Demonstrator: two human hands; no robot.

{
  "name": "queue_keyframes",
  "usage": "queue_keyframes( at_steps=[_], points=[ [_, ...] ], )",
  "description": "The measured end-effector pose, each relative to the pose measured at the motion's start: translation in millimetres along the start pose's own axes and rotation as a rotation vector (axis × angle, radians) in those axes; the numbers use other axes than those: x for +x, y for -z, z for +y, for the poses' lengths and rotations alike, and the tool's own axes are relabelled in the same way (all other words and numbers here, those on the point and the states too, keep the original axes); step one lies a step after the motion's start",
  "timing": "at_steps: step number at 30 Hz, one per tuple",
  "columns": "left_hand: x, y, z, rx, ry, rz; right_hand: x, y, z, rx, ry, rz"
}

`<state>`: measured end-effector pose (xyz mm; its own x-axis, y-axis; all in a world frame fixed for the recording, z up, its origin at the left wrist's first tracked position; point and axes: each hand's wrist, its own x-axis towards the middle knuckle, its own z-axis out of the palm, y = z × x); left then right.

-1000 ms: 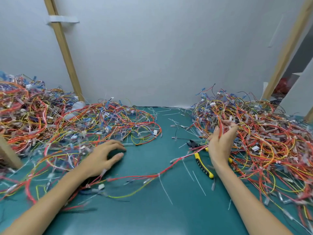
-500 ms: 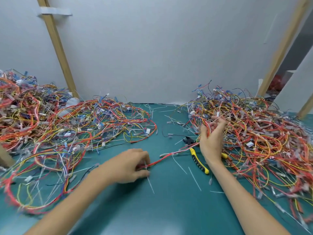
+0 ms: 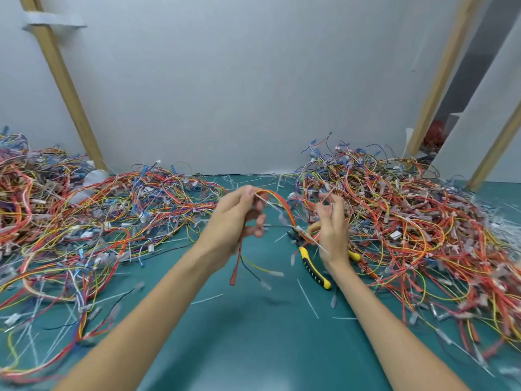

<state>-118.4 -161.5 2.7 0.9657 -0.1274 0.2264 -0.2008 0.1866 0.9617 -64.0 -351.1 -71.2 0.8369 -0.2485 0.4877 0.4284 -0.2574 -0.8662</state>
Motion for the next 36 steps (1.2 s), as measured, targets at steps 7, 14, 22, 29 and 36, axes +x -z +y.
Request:
queue_keyframes(
  at_steps=[7, 14, 22, 29, 36],
  points=[
    [4.1, 10.7, -70.6, -0.103, 0.309, 0.146, 6.3, 6.2, -5.9, 0.193, -0.152, -0.055],
    [-0.2, 23.2, -77.1, -0.150, 0.246, 0.131, 5.4, 5.1, -10.2, 0.264, -0.217, -0.078],
    [-4.6, 30.6, -76.5, 0.069, 0.101, -0.030, 15.1, 7.2, -4.6, 0.446, -0.290, -0.122],
    [-4.4, 30.5, -76.1, 0.110, 0.157, -0.105, 20.0, 18.2, -5.1, 0.626, -0.379, -0.190],
    [-5.4, 20.3, -74.0, 0.173, 0.045, 0.023, 20.9, 21.4, -21.8, 0.891, -0.420, -0.310]
  ],
)
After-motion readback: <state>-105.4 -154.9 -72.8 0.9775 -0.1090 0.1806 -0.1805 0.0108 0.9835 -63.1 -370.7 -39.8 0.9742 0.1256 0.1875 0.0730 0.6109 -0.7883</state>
